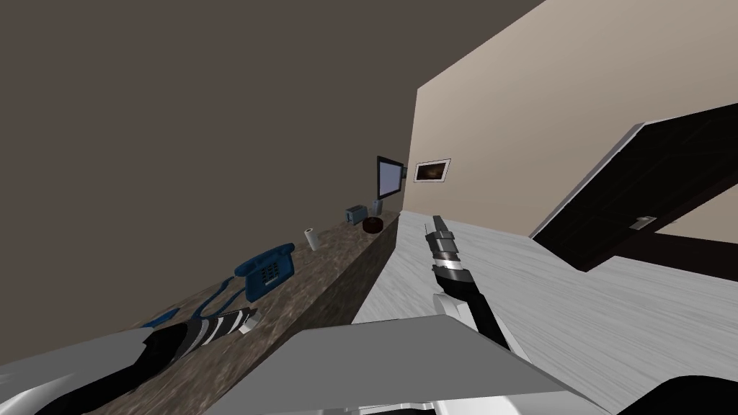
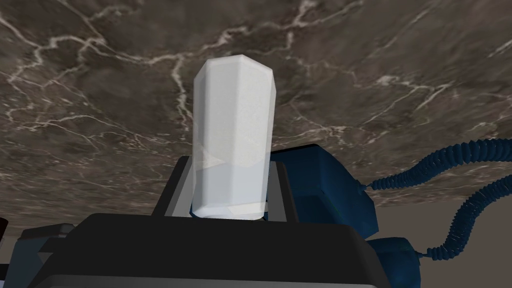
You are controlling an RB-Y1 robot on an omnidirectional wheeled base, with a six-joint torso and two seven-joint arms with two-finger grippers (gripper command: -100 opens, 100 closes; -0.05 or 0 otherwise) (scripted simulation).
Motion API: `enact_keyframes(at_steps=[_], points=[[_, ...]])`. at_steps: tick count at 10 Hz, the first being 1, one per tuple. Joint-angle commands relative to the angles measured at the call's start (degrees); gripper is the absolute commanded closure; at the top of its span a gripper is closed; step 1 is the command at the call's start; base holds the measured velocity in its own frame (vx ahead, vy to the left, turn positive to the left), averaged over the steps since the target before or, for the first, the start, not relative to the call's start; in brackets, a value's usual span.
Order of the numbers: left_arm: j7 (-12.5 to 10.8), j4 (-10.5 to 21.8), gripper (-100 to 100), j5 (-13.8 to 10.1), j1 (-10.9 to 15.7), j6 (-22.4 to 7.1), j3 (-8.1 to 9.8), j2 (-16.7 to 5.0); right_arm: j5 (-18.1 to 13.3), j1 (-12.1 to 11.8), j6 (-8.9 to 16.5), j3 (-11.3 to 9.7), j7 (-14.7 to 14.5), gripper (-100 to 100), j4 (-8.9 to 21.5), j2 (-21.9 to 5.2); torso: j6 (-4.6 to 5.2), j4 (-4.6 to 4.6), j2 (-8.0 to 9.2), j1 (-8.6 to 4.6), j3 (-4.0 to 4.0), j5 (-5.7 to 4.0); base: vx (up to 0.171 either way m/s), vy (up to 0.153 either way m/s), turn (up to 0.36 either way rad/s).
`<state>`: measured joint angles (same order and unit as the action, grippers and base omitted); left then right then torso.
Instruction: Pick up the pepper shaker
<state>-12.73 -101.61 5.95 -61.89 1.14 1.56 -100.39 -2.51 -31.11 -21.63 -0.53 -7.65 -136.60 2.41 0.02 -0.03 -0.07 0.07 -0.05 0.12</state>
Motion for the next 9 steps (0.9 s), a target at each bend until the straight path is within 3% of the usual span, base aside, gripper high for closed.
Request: enact_keyframes(at_steps=[1,3,4,5,9], points=[[0.0,0.0,100,0.0,0.0,0.0,0.00,0.0,0.0,0.0,0.0,0.0,0.0,0,0.0,0.0,0.00,0.00,0.00,0.00,0.00,0.00,0.000,0.000,0.000],[0.0,0.0,100,0.0,0.0,0.0,0.00,0.0,0.0,0.0,0.0,0.0,0.0,0,0.0,0.0,0.00,0.00,0.00,0.00,0.00,0.00,0.000,0.000,0.000],[0.0,0.0,0,0.0,0.0,0.0,0.00,0.0,0.0,0.0,0.0,0.0,0.0,0,0.0,0.0,0.00,0.00,0.00,0.00,0.00,0.00,0.000,0.000,0.000],[-0.4,-0.5,100,-0.3,-1.5,-0.1,1.69,-1.0,0.0,0.0,0.0,0.0,0.0,0,0.0,0.0,0.00,0.00,0.00,0.01,0.00,0.00,-0.009,-0.001,0.069],[-2.3,-1.0,100,-1.7,-2.0,0.1,3.52,-5.8,0.0,0.0,0.0,0.0,0.0,0,0.0,0.0,-0.02,0.04,0.15,-0.03,0.09,-0.01,-0.035,-0.002,0.086]])
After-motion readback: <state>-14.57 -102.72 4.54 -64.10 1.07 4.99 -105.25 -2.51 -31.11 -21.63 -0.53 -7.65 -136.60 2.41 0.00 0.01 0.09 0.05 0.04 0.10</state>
